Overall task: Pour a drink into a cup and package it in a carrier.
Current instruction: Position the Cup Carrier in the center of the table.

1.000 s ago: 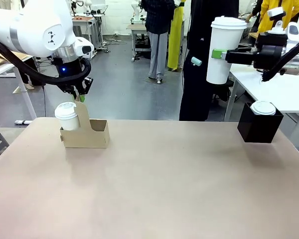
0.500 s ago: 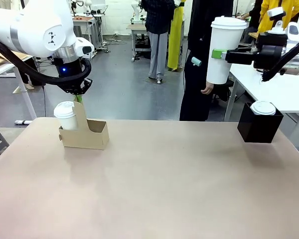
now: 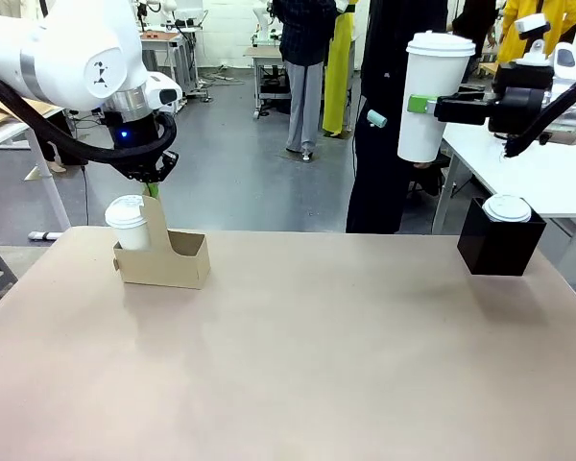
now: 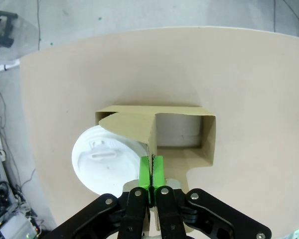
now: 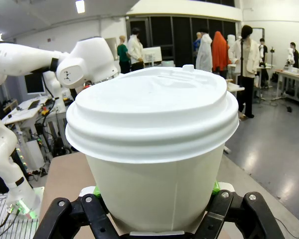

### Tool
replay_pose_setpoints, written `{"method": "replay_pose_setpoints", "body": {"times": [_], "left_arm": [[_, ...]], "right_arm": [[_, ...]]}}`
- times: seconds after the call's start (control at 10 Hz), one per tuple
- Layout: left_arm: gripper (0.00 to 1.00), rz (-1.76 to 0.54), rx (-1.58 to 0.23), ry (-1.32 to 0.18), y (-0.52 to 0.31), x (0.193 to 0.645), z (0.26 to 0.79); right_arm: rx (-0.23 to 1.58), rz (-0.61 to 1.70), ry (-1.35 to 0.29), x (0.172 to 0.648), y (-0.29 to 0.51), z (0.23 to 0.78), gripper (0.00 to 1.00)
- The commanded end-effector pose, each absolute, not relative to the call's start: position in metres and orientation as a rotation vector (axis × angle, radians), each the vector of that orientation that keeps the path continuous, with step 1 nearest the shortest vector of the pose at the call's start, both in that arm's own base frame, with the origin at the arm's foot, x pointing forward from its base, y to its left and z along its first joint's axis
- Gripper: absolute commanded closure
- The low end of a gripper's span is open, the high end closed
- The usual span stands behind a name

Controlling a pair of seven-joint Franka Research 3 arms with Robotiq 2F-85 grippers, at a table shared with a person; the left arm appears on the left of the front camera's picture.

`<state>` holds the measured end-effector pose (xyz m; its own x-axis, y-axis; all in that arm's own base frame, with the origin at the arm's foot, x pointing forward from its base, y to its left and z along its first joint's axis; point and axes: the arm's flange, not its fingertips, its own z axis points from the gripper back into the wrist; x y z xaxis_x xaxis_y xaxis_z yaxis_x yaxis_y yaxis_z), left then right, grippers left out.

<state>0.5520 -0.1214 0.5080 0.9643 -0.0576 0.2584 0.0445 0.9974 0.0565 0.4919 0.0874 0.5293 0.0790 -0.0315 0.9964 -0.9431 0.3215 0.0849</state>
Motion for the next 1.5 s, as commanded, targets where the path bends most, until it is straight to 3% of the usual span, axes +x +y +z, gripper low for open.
{"method": "replay_pose_setpoints", "body": {"times": [0.0,0.6,1.1,1.4], "left_arm": [[0.98,0.015,0.065,-0.261,-0.126,0.534,0.533],[0.98,0.118,0.04,-0.271,-0.211,0.426,0.603],[0.98,0.144,-0.029,-0.293,-0.312,0.347,0.56],[0.98,0.115,-0.034,-0.307,-0.36,0.342,0.536]], "right_arm": [[0.997,0.901,-1.309,0.492,0.09,0.533,0.2],[0.997,0.901,-1.309,0.492,0.09,0.533,0.2],[0.997,0.901,-1.309,0.492,0.09,0.533,0.2],[0.997,0.901,-1.309,0.492,0.09,0.533,0.2]]}}
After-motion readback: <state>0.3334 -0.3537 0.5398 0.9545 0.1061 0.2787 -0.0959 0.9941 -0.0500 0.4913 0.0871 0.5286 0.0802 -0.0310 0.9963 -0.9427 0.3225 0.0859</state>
